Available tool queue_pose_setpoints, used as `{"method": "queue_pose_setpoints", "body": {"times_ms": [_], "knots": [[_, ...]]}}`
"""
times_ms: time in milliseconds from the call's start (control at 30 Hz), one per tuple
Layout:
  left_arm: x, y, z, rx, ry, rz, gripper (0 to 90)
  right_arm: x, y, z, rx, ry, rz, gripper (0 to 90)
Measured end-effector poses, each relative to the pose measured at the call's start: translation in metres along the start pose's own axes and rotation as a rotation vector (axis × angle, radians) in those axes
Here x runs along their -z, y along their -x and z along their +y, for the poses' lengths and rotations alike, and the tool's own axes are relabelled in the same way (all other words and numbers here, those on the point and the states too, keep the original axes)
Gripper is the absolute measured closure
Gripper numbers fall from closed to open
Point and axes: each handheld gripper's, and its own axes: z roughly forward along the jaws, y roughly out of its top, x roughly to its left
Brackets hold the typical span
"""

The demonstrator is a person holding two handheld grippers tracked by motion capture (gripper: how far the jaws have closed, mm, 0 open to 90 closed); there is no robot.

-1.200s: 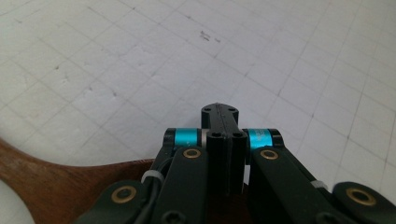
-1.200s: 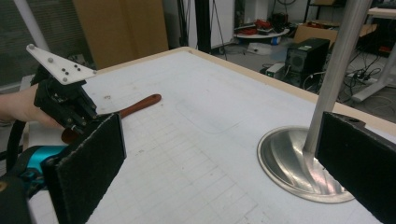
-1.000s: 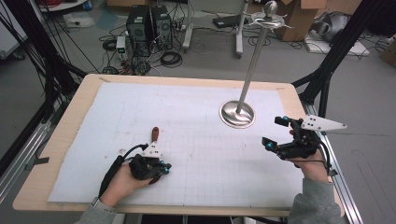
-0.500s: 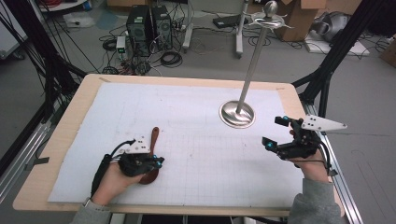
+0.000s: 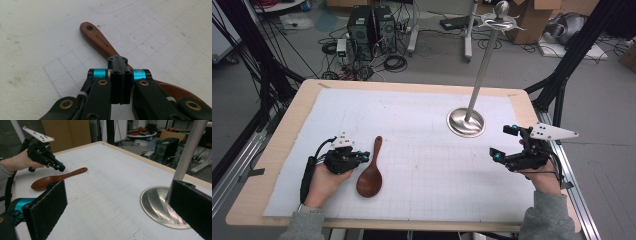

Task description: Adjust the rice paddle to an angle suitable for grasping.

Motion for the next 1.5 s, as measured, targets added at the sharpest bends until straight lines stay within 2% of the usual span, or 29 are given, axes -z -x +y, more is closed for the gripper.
{"method": "queue_pose_setpoints", "body": {"times_ms": [100, 167, 367, 500, 767, 833, 933, 1233, 1400, 1500], "knots": [[-0.006, -0.001, -0.001, -0.008, -0.030, 0.012, 89.6, -0.002, -0.001, 0.000, 0.001, -0.008, 0.007, 0.4], [-0.007, -0.001, -0.001, -0.009, -0.029, 0.007, 89.6, -0.002, -0.001, 0.000, 0.008, -0.007, 0.006, 0.4], [-0.019, 0.001, 0.001, -0.022, -0.072, -0.003, 89.6, 0.000, -0.001, 0.000, 0.004, -0.004, 0.004, 0.5], [-0.020, -0.002, 0.002, 0.014, -0.071, -0.017, 89.6, 0.000, -0.001, 0.000, -0.003, -0.004, 0.001, 0.4], [-0.022, -0.004, 0.002, 0.029, -0.066, -0.033, 89.6, -0.001, -0.001, 0.000, 0.004, -0.010, 0.004, 0.5], [-0.024, -0.002, 0.006, 0.009, -0.086, -0.020, 89.6, -0.001, -0.001, 0.000, 0.002, -0.010, 0.003, 0.4], [-0.027, 0.000, 0.009, 0.004, -0.088, -0.015, 89.6, -0.001, -0.001, 0.000, 0.003, -0.011, 0.002, 0.4], [-0.033, 0.003, 0.016, -0.006, -0.109, -0.021, 89.6, 0.000, -0.001, -0.001, 0.001, -0.013, 0.002, 0.4], [-0.037, 0.006, 0.018, -0.012, -0.114, -0.034, 89.6, -0.001, -0.001, -0.001, 0.014, -0.021, -0.002, 0.4], [-0.039, 0.009, 0.020, -0.024, -0.117, -0.047, 89.6, 0.000, -0.002, -0.002, 0.005, -0.028, -0.001, 0.4]]}}
